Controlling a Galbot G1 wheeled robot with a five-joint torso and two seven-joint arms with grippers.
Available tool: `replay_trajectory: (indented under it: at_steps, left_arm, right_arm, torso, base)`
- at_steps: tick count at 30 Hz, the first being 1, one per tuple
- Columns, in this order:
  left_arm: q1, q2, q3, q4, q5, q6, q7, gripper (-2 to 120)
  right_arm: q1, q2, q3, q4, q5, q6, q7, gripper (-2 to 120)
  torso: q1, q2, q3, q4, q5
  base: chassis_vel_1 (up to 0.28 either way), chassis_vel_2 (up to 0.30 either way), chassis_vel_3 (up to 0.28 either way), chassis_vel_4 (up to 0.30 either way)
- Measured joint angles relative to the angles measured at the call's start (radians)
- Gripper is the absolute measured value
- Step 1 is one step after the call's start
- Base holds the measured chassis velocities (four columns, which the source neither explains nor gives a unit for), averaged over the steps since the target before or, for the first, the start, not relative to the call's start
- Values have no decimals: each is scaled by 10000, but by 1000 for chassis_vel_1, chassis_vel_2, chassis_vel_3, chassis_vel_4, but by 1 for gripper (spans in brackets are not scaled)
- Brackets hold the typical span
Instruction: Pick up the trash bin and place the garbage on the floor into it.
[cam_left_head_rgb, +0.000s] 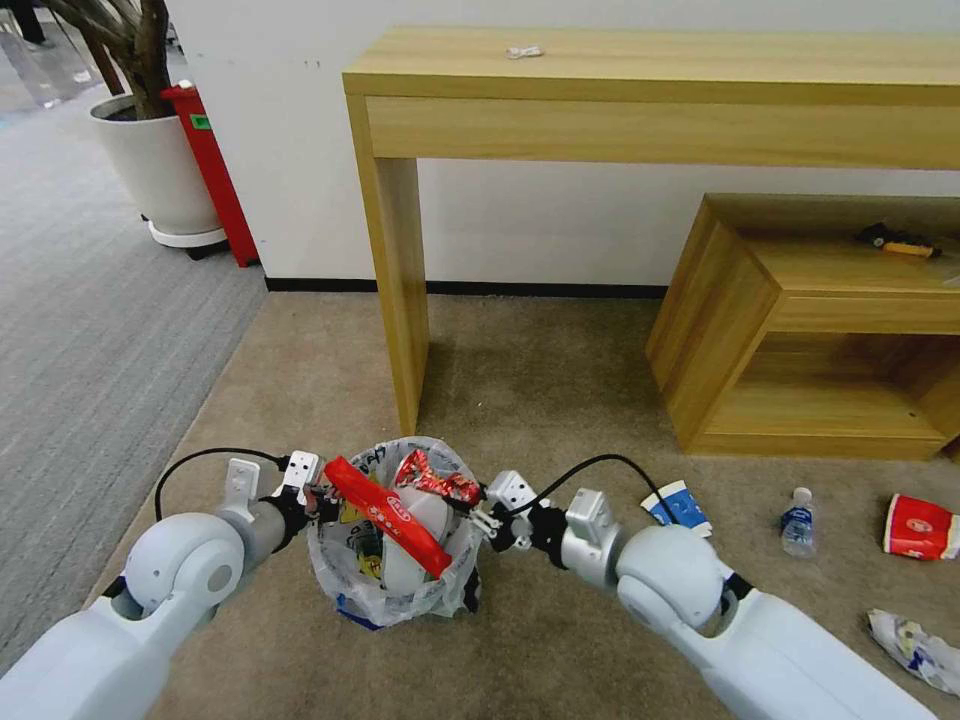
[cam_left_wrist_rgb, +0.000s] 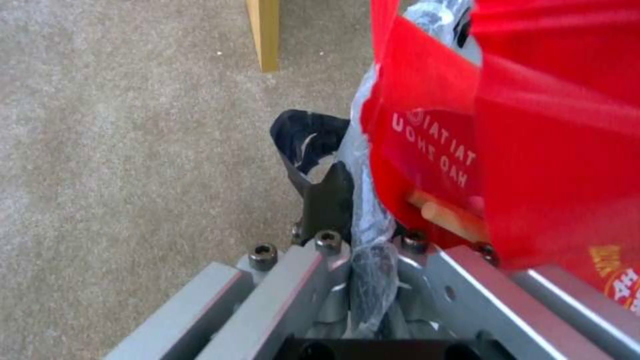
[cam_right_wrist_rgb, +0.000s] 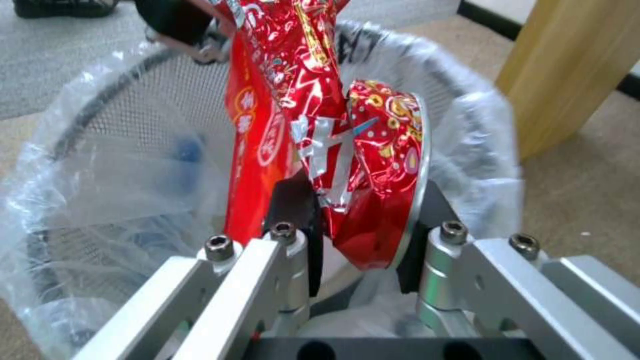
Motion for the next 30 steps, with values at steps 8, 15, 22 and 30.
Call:
replay_trajectory:
  at_steps: [8,15,22,30]
  left_arm:
    - [169,6,-145,-171,-18,-1,-27,0]
    - [406,2,-351,-277,-23,-1,44,0]
    - [532,-133,-501,-254,17,-2,131,0]
    - [1185,-624,-1343,-38,279,-3,418,0]
  right_arm:
    - [372,351,-529,-592,56,-174,490,34]
    - [531,505,-637,-684,149,-168,632,55]
    - [586,563,-509,-649,316,-99,807,83]
    - [31,550,774,38,999,324,1596,100]
  torso:
    - [0,0,0,0,0]
    - [0,0,0,0,0]
    - [0,0,0,0,0]
    - [-1,0,0,-1,0]
  base:
    - [0,0,0,0]
    - [0,0,0,0]
    - [0,0,0,0]
    - [0,0,0,0]
